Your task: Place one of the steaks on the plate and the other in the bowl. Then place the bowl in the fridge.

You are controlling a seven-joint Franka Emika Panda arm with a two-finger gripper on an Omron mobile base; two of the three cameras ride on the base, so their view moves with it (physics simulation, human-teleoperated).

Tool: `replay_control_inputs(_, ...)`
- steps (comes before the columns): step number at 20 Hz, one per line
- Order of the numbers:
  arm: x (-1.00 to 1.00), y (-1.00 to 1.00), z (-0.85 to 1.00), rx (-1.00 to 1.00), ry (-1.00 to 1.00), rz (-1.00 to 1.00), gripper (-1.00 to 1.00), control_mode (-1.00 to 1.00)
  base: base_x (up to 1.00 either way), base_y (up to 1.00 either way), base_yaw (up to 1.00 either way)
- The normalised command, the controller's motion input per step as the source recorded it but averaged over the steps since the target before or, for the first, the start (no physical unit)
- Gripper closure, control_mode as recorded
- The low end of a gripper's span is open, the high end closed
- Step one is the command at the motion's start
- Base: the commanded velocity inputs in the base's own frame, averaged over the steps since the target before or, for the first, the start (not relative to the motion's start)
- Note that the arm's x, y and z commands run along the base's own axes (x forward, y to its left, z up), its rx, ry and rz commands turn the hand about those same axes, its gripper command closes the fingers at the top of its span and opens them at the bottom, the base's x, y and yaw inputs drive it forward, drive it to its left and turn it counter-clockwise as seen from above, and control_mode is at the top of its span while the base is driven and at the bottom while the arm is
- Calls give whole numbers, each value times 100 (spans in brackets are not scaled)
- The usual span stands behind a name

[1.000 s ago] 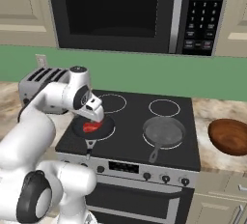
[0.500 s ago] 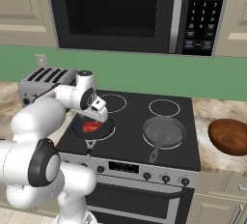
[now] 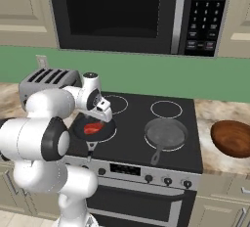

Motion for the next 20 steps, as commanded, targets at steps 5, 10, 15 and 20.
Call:
replay_control_inputs(5, 41, 0, -5, 0, 0, -1, -100, -100, 0, 0, 0)
replay_control_inputs(10, 1, 0, -41, -1, 0, -9, -100, -100, 0, 0, 0)
replay_control_inputs(15, 6, 0, -31, -8, 0, -13, -100, -100, 0, 0, 0)
replay_control_inputs(20, 18, 0, -1, -7, 0, -13, -100, -100, 0, 0, 0)
